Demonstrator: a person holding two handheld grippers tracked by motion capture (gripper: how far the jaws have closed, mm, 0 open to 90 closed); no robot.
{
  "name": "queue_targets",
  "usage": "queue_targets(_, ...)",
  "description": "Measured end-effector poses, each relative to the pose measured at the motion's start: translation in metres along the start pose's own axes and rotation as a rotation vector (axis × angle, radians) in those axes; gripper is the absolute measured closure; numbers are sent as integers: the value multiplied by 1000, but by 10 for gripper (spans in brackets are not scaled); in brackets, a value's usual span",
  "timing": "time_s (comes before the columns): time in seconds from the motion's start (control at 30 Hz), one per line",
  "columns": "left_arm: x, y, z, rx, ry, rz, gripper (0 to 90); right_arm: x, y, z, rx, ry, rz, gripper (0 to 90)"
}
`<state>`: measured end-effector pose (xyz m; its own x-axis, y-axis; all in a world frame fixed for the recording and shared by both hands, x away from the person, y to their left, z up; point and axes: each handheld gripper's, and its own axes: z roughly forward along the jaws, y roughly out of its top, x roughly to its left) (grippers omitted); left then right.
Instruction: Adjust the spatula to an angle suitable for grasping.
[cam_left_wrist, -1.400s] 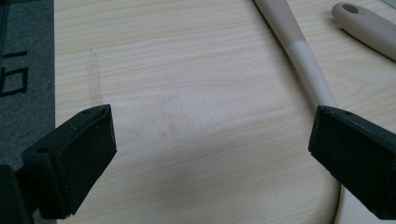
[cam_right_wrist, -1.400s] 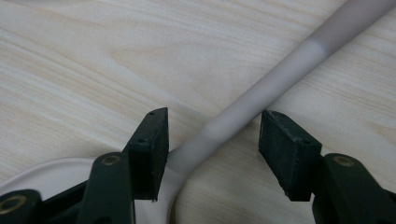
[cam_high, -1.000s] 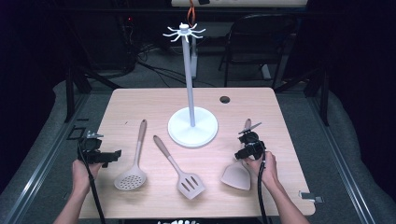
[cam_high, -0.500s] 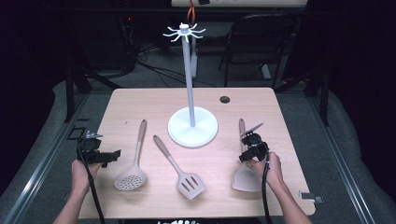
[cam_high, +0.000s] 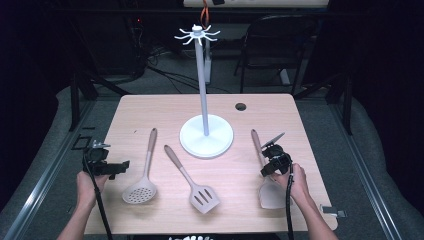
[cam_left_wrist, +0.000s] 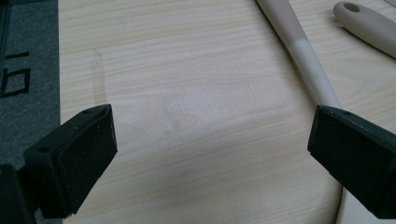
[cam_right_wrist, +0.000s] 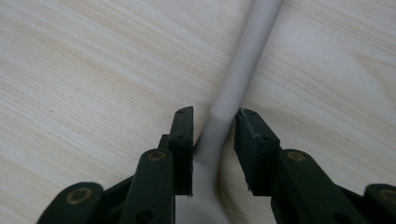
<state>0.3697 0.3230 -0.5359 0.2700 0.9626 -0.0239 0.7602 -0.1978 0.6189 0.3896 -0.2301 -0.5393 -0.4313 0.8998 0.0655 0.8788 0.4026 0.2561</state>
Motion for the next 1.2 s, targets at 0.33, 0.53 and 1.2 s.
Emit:
queue_targets(0.33, 0, 0, 0, -5, -1, 1, 14, -2, -5, -2, 49, -2, 2, 707)
queue_targets(0.53, -2, 1, 0, -2, -3, 2, 13, -3, -2, 0, -13, -30, 30, 629)
queue_targets(1.2, -2, 1, 2, 4, -7, 6, 14, 1, 17, 10, 6, -56, 1, 752)
